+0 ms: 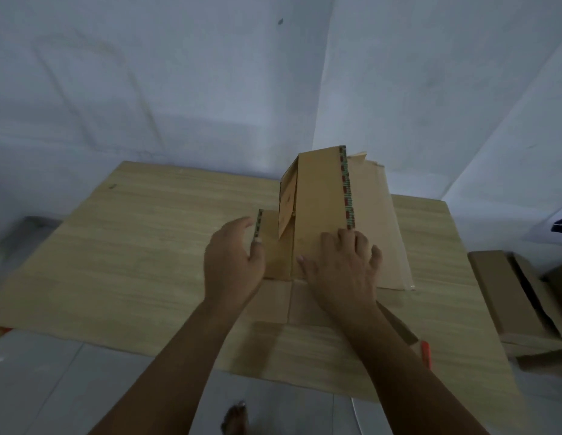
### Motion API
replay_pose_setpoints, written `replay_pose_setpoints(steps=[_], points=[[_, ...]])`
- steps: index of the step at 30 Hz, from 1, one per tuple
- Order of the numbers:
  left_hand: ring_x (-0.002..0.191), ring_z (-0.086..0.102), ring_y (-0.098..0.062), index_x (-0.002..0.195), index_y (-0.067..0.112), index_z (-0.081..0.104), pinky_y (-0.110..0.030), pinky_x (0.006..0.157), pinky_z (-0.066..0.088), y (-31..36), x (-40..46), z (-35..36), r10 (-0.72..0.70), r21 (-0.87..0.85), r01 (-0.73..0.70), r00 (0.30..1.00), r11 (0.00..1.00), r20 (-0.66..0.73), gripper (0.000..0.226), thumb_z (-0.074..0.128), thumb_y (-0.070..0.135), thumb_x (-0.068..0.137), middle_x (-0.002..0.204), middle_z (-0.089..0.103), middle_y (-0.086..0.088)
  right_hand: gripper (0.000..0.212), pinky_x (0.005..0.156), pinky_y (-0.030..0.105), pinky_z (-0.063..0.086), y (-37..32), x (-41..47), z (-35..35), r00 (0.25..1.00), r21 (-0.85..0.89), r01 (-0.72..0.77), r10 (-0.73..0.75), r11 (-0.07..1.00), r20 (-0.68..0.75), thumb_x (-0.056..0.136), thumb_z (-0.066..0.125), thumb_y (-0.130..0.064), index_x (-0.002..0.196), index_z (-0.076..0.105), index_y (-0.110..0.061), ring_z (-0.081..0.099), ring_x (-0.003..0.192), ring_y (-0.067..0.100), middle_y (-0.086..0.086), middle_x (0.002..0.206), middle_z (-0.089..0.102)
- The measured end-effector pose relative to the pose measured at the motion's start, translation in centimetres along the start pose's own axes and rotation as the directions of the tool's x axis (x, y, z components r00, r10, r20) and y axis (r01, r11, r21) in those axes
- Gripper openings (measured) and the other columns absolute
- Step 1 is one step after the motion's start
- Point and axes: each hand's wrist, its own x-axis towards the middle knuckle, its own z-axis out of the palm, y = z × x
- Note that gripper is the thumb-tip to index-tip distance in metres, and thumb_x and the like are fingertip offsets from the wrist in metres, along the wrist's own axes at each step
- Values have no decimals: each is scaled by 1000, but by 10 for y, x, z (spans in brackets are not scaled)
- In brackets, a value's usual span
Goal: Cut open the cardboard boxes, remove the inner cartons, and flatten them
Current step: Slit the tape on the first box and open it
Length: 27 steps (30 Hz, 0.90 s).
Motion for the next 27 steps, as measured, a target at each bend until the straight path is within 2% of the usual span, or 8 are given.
replay_pose_setpoints(steps=[2,5,9,14,17,20,23,27], points=[[134,47,-20,142,13,50,-32,107,36,10,29,8,67,-56,-58,983,997,170,44,56,23,99,144,53,-4,52,108,59,35,1,-6,5,1000,12,4,-4,1000,-20,94,38,-65,122,51,-23,37,133,30,9,136,45],[148,29,-20,155,15,29,-47,118,31,18,67,36,181,-132,-138,897,981,404,57,44,38,105,161,31,-4,52,107,55,39,0,-11,10,998,40,9,-7,999,-59,93,43,-63,124,53,-22,37,136,31,11,139,47],[151,20,-25,160,18,7,-52,119,26,14,102,79,72,-53,-49,766,997,639,79,31,63,100,167,7,-4,51,100,51,46,1,-13,16,988,90,21,-7,996,-154,90,55,-60,122,61,-20,39,133,32,13,135,51],[154,1,-28,159,13,1,-52,123,9,-3,151,105,-5,-25,24,813,999,582,81,31,61,101,167,1,-10,53,94,49,54,10,-11,19,968,168,104,-61,980,-244,83,66,-57,114,67,-15,46,125,35,14,127,54],[154,-1,-29,160,17,3,-53,123,9,-9,185,113,-118,10,133,838,991,532,80,28,64,100,167,4,-7,53,93,48,55,13,-10,22,962,219,104,-42,970,-270,84,65,-60,111,68,-15,47,127,33,11,128,54],[153,8,-30,160,26,4,-54,121,16,-14,219,118,-177,-63,259,796,964,579,74,24,65,100,167,8,-7,57,92,45,55,15,-9,24,959,231,116,-48,966,-279,84,59,-66,110,69,-16,47,130,32,10,129,57],[149,22,-31,159,27,9,-51,119,23,-16,238,115,-172,-63,272,754,960,634,72,21,65,100,166,17,-8,56,91,41,52,16,-7,24,962,222,114,-52,968,-267,85,57,-67,110,68,-17,46,133,31,10,131,57],[148,26,-28,159,23,18,-46,118,26,-4,214,96,-161,-85,259,791,962,591,67,31,58,103,164,22,-5,52,98,38,46,15,-4,23,956,261,137,-58,956,-289,87,60,-59,113,69,-14,46,134,32,13,132,57]])
